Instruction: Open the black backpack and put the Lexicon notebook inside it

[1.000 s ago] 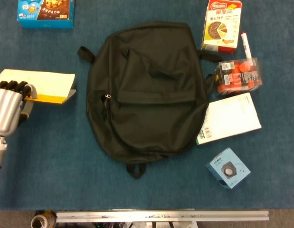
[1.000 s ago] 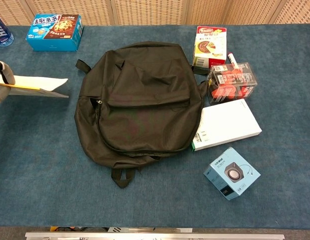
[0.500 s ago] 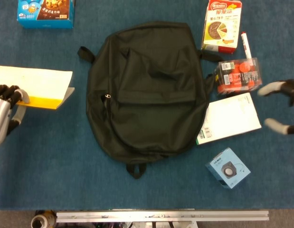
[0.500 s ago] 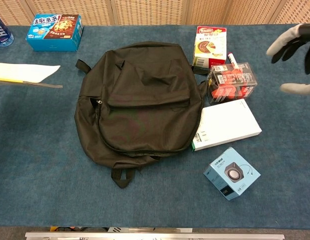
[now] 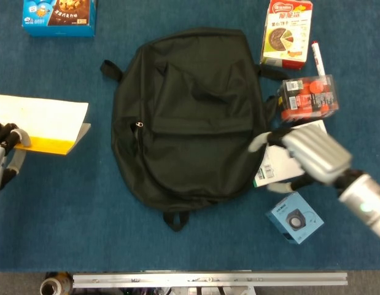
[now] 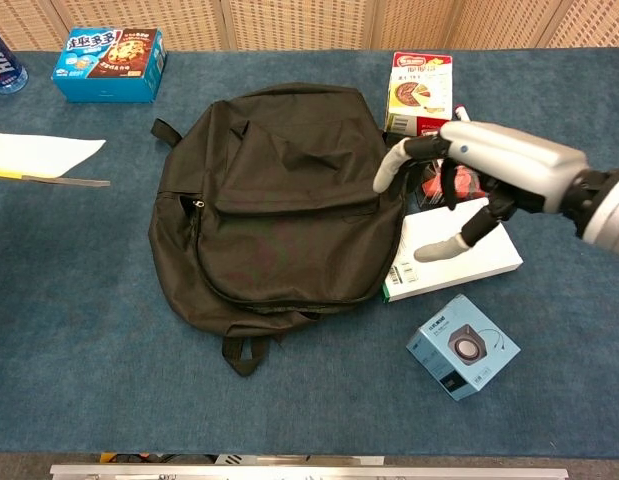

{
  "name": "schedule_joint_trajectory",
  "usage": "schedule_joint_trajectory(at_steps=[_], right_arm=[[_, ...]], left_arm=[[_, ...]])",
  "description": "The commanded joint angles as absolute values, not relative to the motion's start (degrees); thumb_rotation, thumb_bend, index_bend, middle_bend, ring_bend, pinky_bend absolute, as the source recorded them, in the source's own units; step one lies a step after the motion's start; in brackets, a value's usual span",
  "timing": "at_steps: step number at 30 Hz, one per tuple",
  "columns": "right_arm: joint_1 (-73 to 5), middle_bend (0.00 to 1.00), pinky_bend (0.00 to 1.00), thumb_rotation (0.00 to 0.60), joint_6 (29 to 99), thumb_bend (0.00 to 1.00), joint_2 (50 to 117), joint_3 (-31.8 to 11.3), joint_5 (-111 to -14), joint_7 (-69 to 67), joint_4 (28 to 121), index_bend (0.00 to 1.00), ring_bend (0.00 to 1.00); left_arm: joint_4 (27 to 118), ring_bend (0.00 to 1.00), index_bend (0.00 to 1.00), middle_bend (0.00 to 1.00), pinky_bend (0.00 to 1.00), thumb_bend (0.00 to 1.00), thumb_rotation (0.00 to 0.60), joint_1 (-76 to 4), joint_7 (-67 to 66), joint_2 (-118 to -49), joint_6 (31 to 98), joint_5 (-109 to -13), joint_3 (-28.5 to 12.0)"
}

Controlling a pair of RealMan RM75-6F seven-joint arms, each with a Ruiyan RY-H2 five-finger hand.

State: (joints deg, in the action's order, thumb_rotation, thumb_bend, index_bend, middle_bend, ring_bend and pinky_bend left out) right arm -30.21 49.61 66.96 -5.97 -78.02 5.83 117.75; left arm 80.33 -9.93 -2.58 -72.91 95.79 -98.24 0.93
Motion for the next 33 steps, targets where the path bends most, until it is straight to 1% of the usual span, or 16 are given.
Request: schedule_joint_trajectory(at_steps=[1, 7, 15, 23, 33], right_arm=[[-34.9, 0.41, 0.55, 0.600, 46.0, 0.02, 72.8, -6.9, -71.0, 12.4, 116.4, 0.36, 0.34], [-40.0, 0.41, 0.55, 0.600, 45.8, 0.00, 79.8, -6.4, -62.6, 21.8, 114.1, 0.36, 0.34], [-44.8, 0.41, 0.55, 0.600, 49.1, 0.00, 86.9, -4.3, -55.3, 32.3, 112.1, 0.36, 0.34], [-47.3, 0.41, 0.55, 0.600, 54.4, 0.00, 92.9, -1.8, -52.3, 41.0, 109.5, 0.35, 0.33], [-48.9, 0.41, 0.55, 0.600, 58.6, 0.00, 97.1, 0.0, -49.6, 47.8, 107.0, 0.35, 0.33]], left_arm=[[80.6, 0.51, 0.62, 0.59, 0.55, 0.37, 0.600, -9.6, -2.8, -72.6, 96.0, -98.4, 1.0], [80.7, 0.51, 0.62, 0.59, 0.55, 0.37, 0.600, -8.7, -2.7, -72.2, 96.5, -98.5, 1.1], [80.0, 0.51, 0.62, 0.59, 0.55, 0.37, 0.600, -7.6, -1.9, -72.1, 97.2, -98.9, 1.4], [79.5, 0.51, 0.62, 0.59, 0.55, 0.37, 0.600, -7.1, -1.3, -72.2, 97.1, -99.3, 1.6], [79.6, 0.51, 0.62, 0.59, 0.55, 0.37, 0.600, -6.9, -1.0, -72.1, 96.8, -99.3, 1.3]])
